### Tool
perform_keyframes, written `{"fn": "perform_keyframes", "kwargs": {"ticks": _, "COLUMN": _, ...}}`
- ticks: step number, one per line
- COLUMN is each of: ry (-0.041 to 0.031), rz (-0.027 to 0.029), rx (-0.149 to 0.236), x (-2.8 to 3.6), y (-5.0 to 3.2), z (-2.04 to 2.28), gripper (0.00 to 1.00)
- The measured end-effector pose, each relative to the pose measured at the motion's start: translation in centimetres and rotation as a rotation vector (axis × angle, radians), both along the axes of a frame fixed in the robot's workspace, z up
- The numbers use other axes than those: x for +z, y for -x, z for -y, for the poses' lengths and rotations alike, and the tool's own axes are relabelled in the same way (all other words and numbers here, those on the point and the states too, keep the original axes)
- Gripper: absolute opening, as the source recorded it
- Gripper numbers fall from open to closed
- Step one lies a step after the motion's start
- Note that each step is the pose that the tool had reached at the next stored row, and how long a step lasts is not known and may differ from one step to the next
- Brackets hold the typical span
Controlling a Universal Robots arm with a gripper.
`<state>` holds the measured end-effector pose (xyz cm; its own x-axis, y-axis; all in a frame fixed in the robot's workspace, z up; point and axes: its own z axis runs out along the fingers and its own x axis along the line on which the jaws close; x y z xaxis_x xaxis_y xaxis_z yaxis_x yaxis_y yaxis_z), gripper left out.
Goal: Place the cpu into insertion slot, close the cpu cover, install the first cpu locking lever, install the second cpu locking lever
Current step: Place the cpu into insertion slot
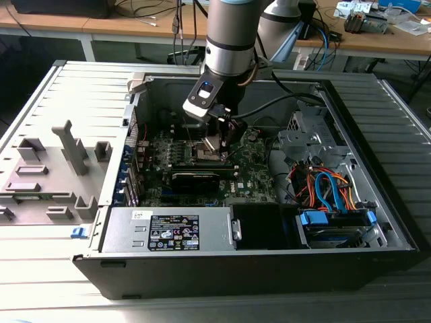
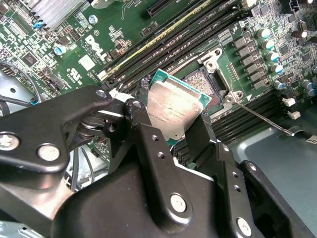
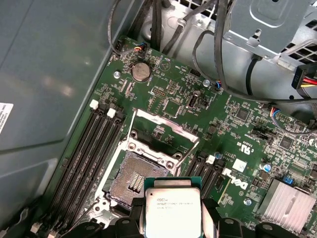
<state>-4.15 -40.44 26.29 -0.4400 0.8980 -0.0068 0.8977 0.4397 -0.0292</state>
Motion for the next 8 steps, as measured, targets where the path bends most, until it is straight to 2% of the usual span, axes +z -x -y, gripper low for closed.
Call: {"fn": "perform_keyframes", "kwargs": {"ticks": 8, "ry": -0.0001, "rz": 0.0001, "rx": -0.010, "x": -0.05, "y": 0.00, "z": 0.00, "gripper": 0.55}}
